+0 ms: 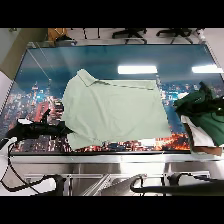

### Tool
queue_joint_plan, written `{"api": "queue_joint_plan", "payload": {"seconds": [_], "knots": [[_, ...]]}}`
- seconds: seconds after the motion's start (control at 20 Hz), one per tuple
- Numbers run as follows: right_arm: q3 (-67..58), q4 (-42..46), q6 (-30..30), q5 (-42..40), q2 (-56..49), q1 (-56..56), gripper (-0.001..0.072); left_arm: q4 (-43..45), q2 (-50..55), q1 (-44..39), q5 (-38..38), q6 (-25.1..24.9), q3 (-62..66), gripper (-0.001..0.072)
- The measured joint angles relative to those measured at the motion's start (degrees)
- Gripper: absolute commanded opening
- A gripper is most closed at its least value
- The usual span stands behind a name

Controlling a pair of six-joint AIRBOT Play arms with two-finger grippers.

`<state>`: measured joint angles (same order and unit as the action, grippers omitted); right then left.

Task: Fold the shirts.

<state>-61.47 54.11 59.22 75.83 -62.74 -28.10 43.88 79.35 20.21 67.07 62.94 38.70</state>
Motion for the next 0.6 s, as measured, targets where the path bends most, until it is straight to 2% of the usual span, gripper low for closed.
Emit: {"api": "queue_joint_plan", "payload": {"seconds": [0.3,0.45,0.5,0.55,0.6], "knots": [[10.3,5.3,1.7,-0.9,-0.7,0.0,0.0417,0.0,0.4,0.0,2.6,-0.8,3.0,0.0017],[13.2,4.7,1.7,-1.0,-2.3,0.5,0.0415,0.0,1.2,0.0,3.3,-0.9,3.4,0.0016],[13.7,3.9,1.6,-0.9,-3.1,0.9,0.0393,0.0,1.8,0.0,3.7,-0.9,3.5,0.0016],[14.1,3.0,1.0,-0.6,-3.8,1.6,0.0294,0.0,2.5,0.0,4.2,-1.0,3.5,0.0015],[14.5,2.3,0.2,-0.6,-4.6,2.7,0.0112,0.0,3.3,0.0,4.4,-1.1,3.6,0.0015]]}}
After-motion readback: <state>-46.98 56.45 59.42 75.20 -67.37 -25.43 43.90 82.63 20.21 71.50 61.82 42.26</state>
